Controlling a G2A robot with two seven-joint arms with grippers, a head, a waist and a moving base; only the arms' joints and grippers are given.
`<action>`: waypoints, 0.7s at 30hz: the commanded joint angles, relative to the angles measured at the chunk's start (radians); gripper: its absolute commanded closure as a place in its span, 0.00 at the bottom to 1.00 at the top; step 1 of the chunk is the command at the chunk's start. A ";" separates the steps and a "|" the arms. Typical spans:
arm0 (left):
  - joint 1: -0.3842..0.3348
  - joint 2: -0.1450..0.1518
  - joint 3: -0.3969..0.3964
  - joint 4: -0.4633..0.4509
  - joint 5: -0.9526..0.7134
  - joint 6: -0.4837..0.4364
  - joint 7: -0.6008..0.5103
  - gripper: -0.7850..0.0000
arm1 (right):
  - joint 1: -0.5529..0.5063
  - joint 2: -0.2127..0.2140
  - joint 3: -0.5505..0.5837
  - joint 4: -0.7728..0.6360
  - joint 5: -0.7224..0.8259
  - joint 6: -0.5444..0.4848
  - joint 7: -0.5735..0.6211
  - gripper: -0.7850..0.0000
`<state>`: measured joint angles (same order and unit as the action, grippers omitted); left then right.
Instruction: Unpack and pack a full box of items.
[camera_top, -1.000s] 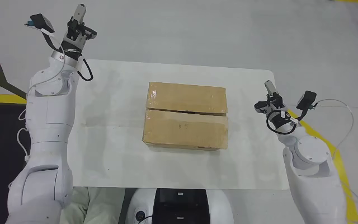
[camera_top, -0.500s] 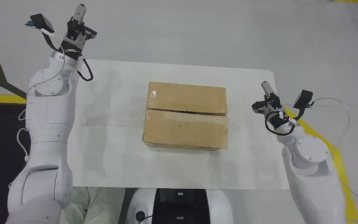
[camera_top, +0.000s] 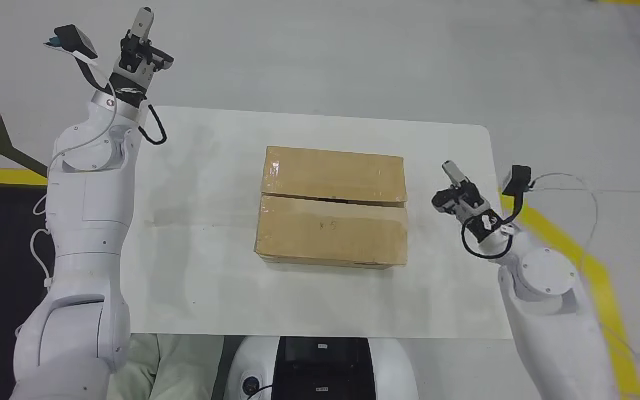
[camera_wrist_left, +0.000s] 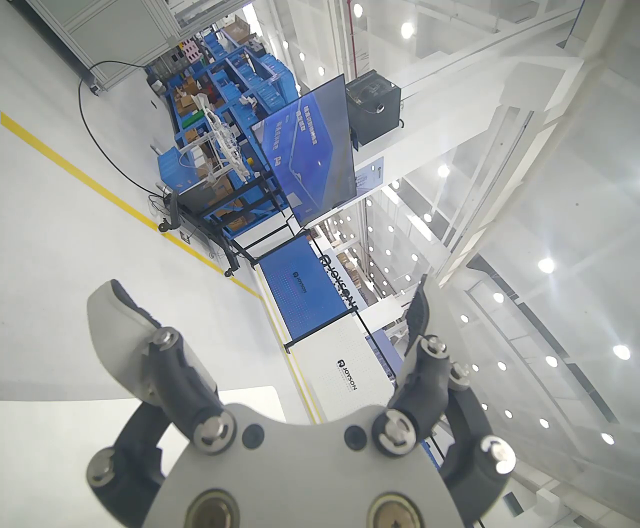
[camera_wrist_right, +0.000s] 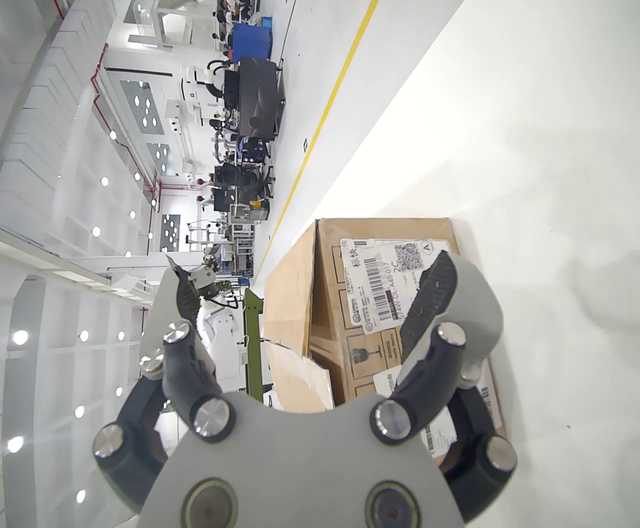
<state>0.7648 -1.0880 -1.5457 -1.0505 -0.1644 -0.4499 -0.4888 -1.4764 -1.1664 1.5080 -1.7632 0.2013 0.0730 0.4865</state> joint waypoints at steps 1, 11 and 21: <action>0.000 0.000 0.000 0.000 0.000 0.000 0.000 0.00 | -0.009 0.000 -0.002 -0.007 0.008 -0.011 0.017 0.00; 0.000 0.000 0.000 0.000 0.000 0.000 0.000 0.00 | -0.054 0.004 -0.022 -0.054 0.041 -0.063 0.109 0.00; 0.000 0.000 0.000 0.000 0.000 0.000 0.000 0.00 | -0.072 0.010 -0.014 -0.081 0.082 -0.076 0.189 0.00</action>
<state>0.7648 -1.0880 -1.5457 -1.0505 -0.1644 -0.4499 -0.4888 -1.5459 -1.1569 1.4945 -1.8412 0.2806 -0.0012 0.6680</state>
